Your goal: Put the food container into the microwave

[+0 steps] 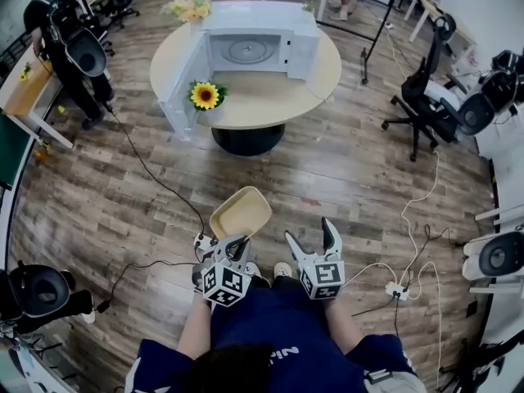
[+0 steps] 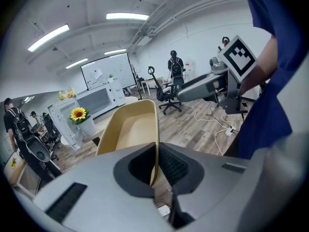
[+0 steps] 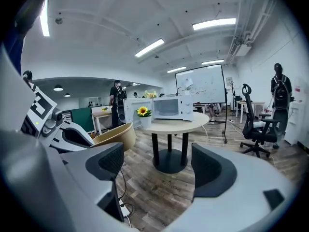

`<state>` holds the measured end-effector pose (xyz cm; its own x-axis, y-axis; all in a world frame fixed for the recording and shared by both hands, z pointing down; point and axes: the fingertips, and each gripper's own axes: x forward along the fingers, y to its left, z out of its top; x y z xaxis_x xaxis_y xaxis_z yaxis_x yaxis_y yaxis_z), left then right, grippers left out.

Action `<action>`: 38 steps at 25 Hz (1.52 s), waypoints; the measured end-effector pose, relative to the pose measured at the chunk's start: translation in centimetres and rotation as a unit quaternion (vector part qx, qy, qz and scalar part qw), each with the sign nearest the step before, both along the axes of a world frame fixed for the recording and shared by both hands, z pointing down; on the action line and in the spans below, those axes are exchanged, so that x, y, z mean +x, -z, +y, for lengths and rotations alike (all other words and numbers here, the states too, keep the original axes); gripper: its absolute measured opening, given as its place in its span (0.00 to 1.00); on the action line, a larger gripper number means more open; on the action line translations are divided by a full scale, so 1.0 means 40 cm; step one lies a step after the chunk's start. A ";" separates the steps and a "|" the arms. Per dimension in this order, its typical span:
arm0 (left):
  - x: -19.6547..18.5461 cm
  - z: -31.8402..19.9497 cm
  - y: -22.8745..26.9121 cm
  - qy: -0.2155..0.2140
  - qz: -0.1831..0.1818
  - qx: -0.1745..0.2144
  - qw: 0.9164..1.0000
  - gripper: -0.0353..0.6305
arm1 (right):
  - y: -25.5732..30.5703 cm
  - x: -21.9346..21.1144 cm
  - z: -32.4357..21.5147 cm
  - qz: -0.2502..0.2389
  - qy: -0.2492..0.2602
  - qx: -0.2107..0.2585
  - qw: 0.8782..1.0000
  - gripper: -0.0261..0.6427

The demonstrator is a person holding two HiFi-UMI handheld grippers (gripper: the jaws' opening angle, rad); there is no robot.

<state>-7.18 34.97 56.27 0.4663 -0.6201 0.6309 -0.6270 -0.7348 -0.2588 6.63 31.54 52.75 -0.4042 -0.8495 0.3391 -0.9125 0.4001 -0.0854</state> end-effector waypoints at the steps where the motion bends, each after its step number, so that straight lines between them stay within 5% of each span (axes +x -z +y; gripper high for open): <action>1: -0.005 -0.001 0.000 -0.004 0.004 -0.001 1.000 0.08 | 0.001 -0.005 0.001 0.001 -0.004 0.002 1.000 0.68; 5: -0.009 -0.007 -0.006 -0.019 0.023 0.008 1.000 0.08 | -0.016 -0.019 0.008 0.001 -0.016 -0.003 1.000 0.68; 19: 0.003 -0.030 -0.066 -0.065 -0.012 -0.019 0.998 0.08 | -0.101 -0.025 -0.023 -0.002 -0.018 -0.057 0.998 0.68; 38: 0.096 -0.440 -0.073 0.000 -0.027 -0.030 0.999 0.08 | -0.149 0.047 -0.495 0.004 0.064 -0.084 0.994 0.68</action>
